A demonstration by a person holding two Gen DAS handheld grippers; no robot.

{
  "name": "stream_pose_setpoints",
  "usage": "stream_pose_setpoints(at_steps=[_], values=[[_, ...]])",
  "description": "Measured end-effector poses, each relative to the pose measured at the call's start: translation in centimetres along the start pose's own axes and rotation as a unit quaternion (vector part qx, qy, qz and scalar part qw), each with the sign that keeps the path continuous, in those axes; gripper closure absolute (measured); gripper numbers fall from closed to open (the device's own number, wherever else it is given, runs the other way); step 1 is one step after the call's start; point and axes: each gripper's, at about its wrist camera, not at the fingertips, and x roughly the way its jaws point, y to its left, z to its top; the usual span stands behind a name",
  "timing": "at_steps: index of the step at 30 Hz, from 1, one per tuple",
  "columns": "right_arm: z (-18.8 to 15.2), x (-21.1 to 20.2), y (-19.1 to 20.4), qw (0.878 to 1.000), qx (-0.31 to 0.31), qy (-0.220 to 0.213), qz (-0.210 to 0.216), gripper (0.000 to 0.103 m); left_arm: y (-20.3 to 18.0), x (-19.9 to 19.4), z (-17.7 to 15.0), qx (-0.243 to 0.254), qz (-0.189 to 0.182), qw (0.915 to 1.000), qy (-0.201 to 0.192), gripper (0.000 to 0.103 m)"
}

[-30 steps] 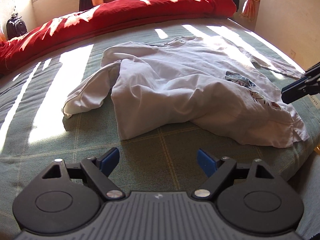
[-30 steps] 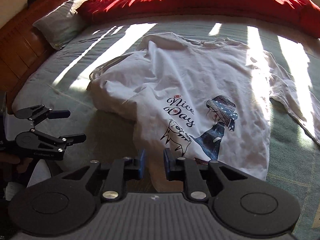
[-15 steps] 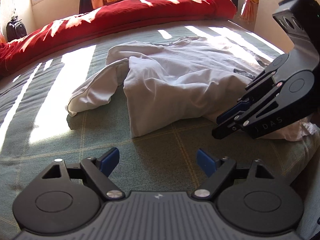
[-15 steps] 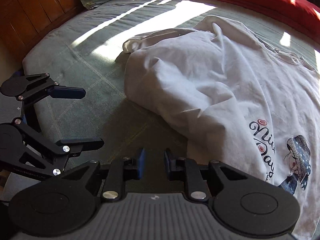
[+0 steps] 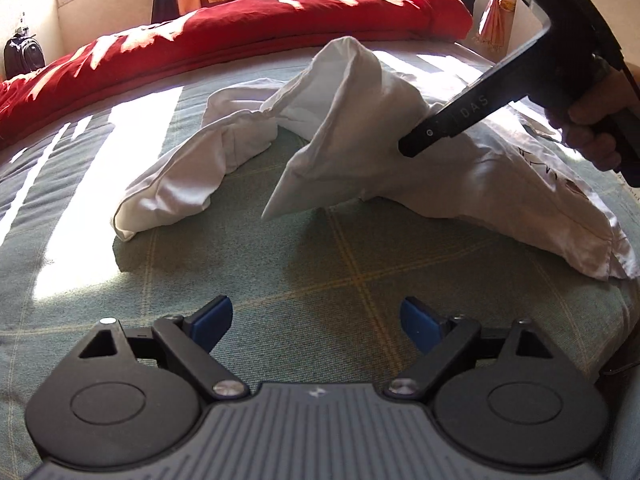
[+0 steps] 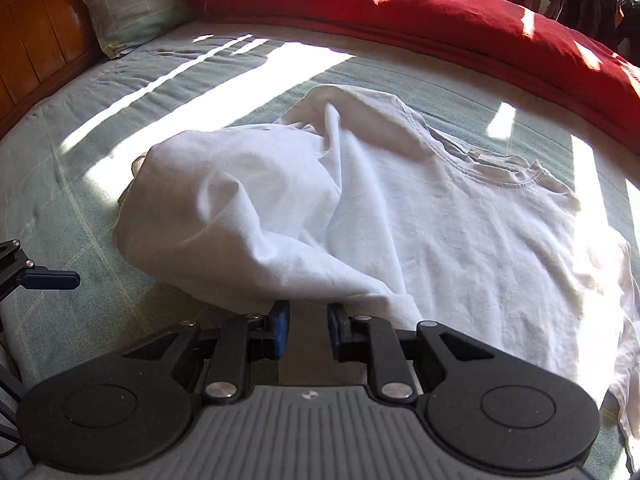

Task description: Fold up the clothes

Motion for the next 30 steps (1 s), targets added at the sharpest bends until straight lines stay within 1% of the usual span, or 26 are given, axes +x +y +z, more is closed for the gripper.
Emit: stream_pose_setpoints(at_steps=[3,7,9,11,13,15,16,18,20,21,23,25,27,30], values=[[0.8,1.0,-2.4,0.999,0.026,-0.005,-0.022,0.08,0.0,0.3,0.3,0.002,-0.017,0.9998,-0.005,0.012],[1.1,2.2,-5.6,0.996,0.071,-0.011,-0.043,0.08,-0.1,0.8,0.7,0.005,-0.023,0.9997,-0.004,0.012],[1.0,2.9,-6.7,0.995,0.081,-0.007,-0.059,0.08,-0.2,1.1,0.8,0.005,-0.028,0.9996,-0.004,0.012],[0.8,3.2,-7.4,0.994,0.089,-0.005,-0.065,0.079,-0.3,1.4,0.9,0.005,-0.032,0.9995,-0.003,0.012],[0.6,3.0,-7.7,0.994,0.095,-0.009,-0.06,0.079,-0.5,1.7,1.1,0.007,-0.033,0.9994,-0.001,0.012],[0.5,2.1,-7.5,0.994,0.092,-0.017,-0.059,0.077,-0.8,1.8,1.2,0.009,-0.034,0.9994,0.001,0.012],[0.4,1.6,-7.4,0.994,0.09,-0.019,-0.058,0.073,-0.9,1.9,1.3,0.009,-0.035,0.9994,0.001,0.012],[0.4,-0.1,-6.4,0.996,0.072,-0.032,-0.049,0.067,-1.0,2.0,1.3,0.009,-0.036,0.9993,0.001,0.012],[0.4,-1.5,-5.0,0.997,0.042,-0.037,-0.049,0.056,-1.2,2.0,1.3,0.009,-0.038,0.9992,0.001,0.012],[0.3,-1.9,-4.3,0.998,0.027,-0.037,-0.049,0.053,-1.2,2.0,1.2,0.009,-0.039,0.9992,0.002,0.012],[-0.1,-2.9,-2.2,0.998,-0.014,-0.036,-0.054,0.043,-1.4,1.9,1.2,0.011,-0.04,0.9991,0.001,0.012],[-1.2,-3.0,0.3,0.995,-0.063,-0.023,-0.069,0.04,-1.6,1.7,1.1,0.014,-0.041,0.9991,0.0,0.012],[-2.4,-2.8,2.7,0.989,-0.114,-0.008,-0.09,0.04,-1.7,1.4,0.9,0.017,-0.041,0.999,-0.001,0.012],[-4.7,-1.4,5.5,0.972,-0.192,0.016,-0.138,0.038,-1.6,1.1,0.7,0.017,-0.044,0.9989,-0.001,0.012]])
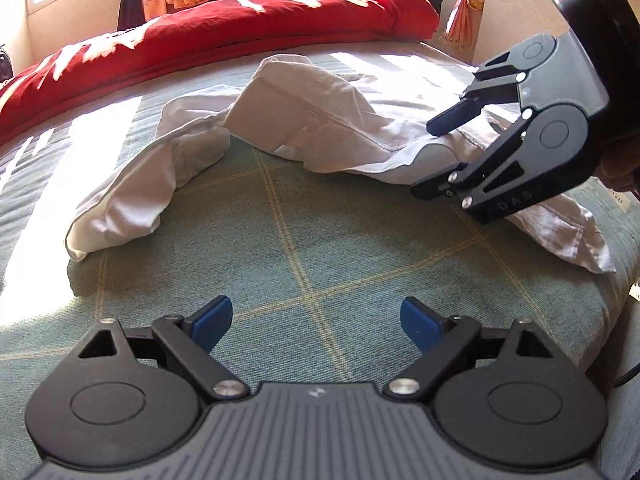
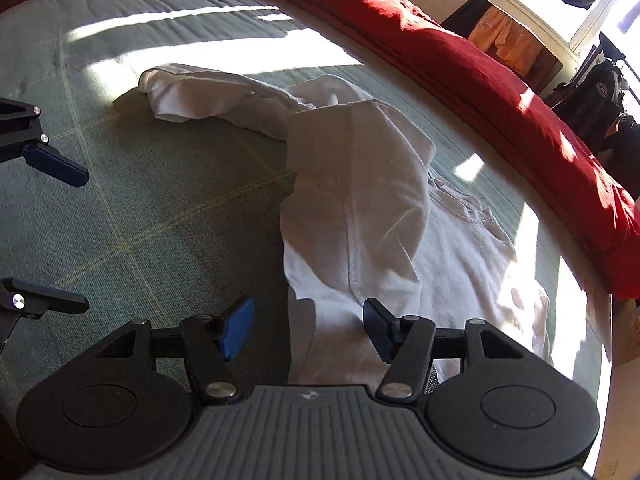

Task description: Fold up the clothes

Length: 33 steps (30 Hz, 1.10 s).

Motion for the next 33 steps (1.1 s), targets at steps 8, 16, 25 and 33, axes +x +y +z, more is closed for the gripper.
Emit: stream_pose_setpoints(at_steps=[8,16,25,33], values=[[-2.6,1.8,5.5,0.97,-0.2,0.012,-0.139,0.038,0.9,-0.2,-0.3,-0.021,-0.003,0.9998,0.004,0.012],[-2.8,0.8,5.3,0.958,-0.23,0.004,-0.171,0.049,3.2,1.2,1.0,-0.119,-0.048,0.9911,0.037,0.012],[-2.1,0.2,3.8,0.974,-0.169,0.013,-0.148,0.091,5.6,3.5,3.0,-0.269,-0.165,0.948,0.041,0.012],[-1.4,-3.3,0.8,0.991,-0.071,-0.024,-0.112,0.095,6.6,7.1,3.8,-0.411,-0.27,0.8706,0.01,0.012]])
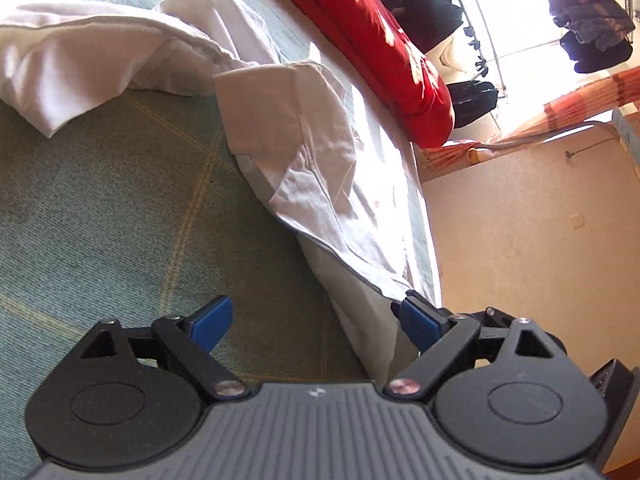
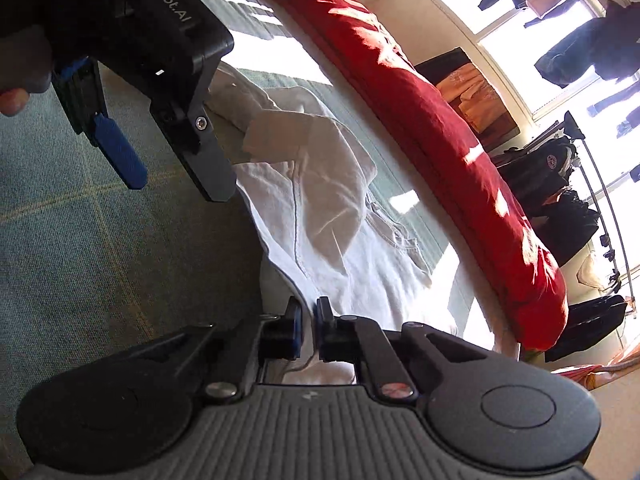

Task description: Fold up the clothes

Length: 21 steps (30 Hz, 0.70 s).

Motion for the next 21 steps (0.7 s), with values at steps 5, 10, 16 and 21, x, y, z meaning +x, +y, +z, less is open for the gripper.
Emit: stream_pose_setpoints(at_steps=[5,10,16,21], values=[[0.3,-1.7,-2.3,0.999,0.047,-0.009,0.025,0.095,1.2,3.0,1.5,-0.055,-0.023,0.9977,-0.031,0.012],[0.5,-2.4,-3.6,0.997,0.065,-0.011,0.039,0.095,2.3,5.1,3.6,-0.089,-0.028,0.9925,-0.08,0.014],[0.1,-2.6,-4.1,0.996,0.076,-0.01,0.046,0.095,3.1,3.4,4.7,-0.104,-0.028,0.9811,-0.16,0.019],[0.0,-2.3,-3.9,0.996,0.077,-0.01,0.051,0.095,1.6,1.6,4.9,-0.05,-0.014,0.9822,-0.181,0.058]])
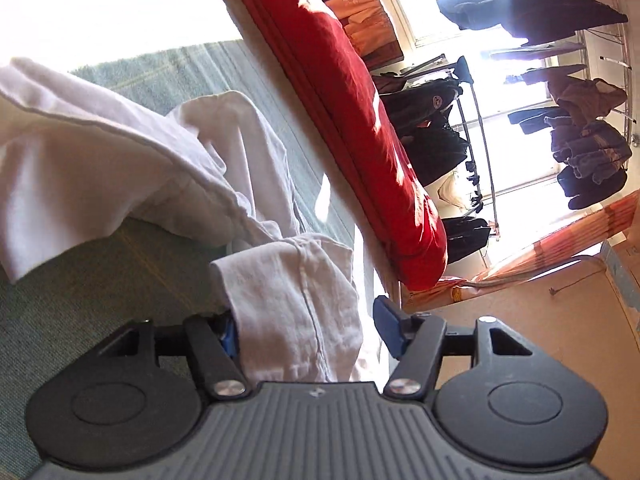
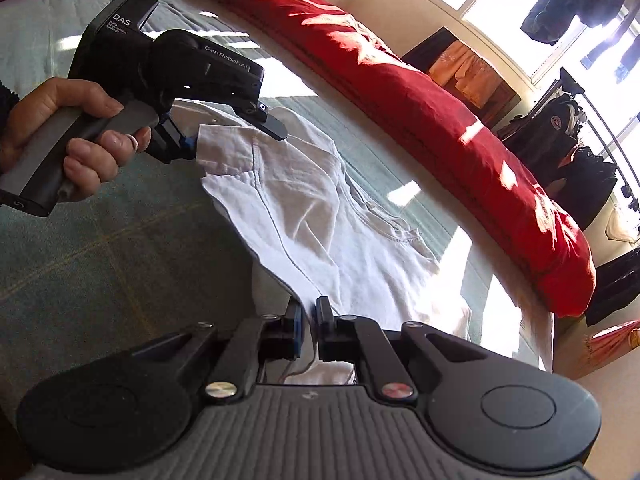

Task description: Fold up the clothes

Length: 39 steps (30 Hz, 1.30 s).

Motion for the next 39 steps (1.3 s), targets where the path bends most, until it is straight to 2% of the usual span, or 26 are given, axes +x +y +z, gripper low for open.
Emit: stream_pose_setpoints(at_steps=[1,2,5,9,16,25,29,34,39], values=[[0.0,0.1,0.1,1.0,0.0,0.001,0.0,0.095,-0.4,-0.2,0.1,0.013,0.007,0.9999,-0.001,0.073],[-0.1,0.1,0.3,1.0,0.0,0.001,0.0,0.095,-0.7,-0.3,0.1,0.026,0.015,0.9996,-0.001,0.083],[-0.1,0.2,0.5,1.0,0.002,-0.001,0.005,0.095,-1.9,-0.8,0.3,0.065,0.041,0.997,-0.005,0.099],[-0.2,0.0,0.7,1.0,-0.001,-0.001,0.006,0.095,-2.9,-2.4,0.0,0.097,0.067,0.9929,-0.013,0.101],[-0.4,0.3,1.2,1.0,-0.01,0.002,0.007,0.088,-4.0,-4.1,-0.2,0.116,0.077,0.9901,-0.019,0.101],[-0.3,0.0,1.2,1.0,-0.009,0.006,0.021,0.096,-4.9,-5.7,0.0,0.146,0.097,0.9842,-0.025,0.103],[-0.3,-0.2,1.2,1.0,-0.009,0.007,0.027,0.097,-6.1,-7.8,-0.1,0.166,0.095,0.9808,-0.039,0.103],[0.0,-2.7,0.9,0.996,0.015,-0.001,0.084,0.097,-7.7,-12.5,-0.6,0.194,0.105,0.9739,-0.055,0.103],[0.1,-4.6,0.9,0.986,0.046,-0.004,0.16,0.098,-8.3,-18.3,-1.9,0.213,0.128,0.9662,-0.068,0.103]])
